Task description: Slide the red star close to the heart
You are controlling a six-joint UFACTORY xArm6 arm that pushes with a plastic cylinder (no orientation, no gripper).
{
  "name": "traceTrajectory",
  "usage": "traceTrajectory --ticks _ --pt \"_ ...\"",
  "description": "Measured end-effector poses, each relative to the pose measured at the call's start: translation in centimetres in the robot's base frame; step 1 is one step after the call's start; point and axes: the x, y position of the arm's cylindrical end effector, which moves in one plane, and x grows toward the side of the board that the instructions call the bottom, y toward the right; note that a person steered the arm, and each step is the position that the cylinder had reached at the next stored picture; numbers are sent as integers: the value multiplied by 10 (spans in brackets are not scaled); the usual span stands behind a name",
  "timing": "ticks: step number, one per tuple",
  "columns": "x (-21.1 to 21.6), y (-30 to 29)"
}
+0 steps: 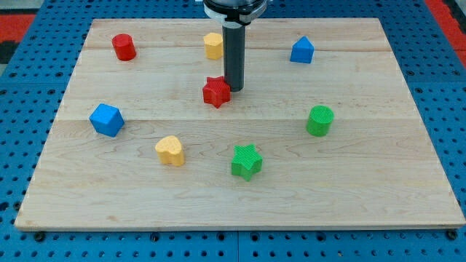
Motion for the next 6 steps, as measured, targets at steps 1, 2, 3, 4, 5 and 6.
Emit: traceTrajectory --ticks 1,2,3,4,5,6 --pt "25 -44" --pt "29 -43" --pt "10 -61" --pt "16 -98" --pt "55 -87" --pt "88 -75"
